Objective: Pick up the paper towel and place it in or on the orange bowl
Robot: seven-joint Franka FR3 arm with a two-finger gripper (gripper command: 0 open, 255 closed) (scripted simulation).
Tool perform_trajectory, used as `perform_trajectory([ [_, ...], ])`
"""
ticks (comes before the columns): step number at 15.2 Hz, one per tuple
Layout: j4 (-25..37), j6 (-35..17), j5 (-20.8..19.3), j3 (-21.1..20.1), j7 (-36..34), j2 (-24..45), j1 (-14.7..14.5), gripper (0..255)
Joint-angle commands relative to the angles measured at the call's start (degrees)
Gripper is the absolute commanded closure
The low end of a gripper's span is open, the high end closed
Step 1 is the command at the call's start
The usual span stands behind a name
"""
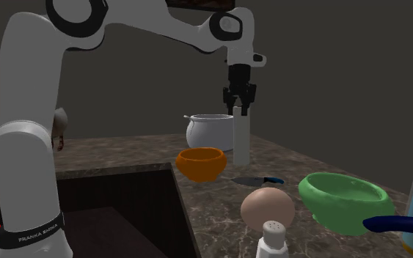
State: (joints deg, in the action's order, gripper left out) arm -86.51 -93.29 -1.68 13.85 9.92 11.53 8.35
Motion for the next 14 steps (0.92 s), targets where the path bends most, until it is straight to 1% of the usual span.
perform_trajectory([
  [1, 1.88, 1.72, 0.05, 0.02, 0.12, 0.19, 0.05, 255],
  [8, 9.07, 7.64, 0.34, 0.13, 0.62, 1.47, 0.35, 255],
  [14, 16.58, 13.19, 0.79, 0.25, 1.18, 3.45, 0.81, 255],
])
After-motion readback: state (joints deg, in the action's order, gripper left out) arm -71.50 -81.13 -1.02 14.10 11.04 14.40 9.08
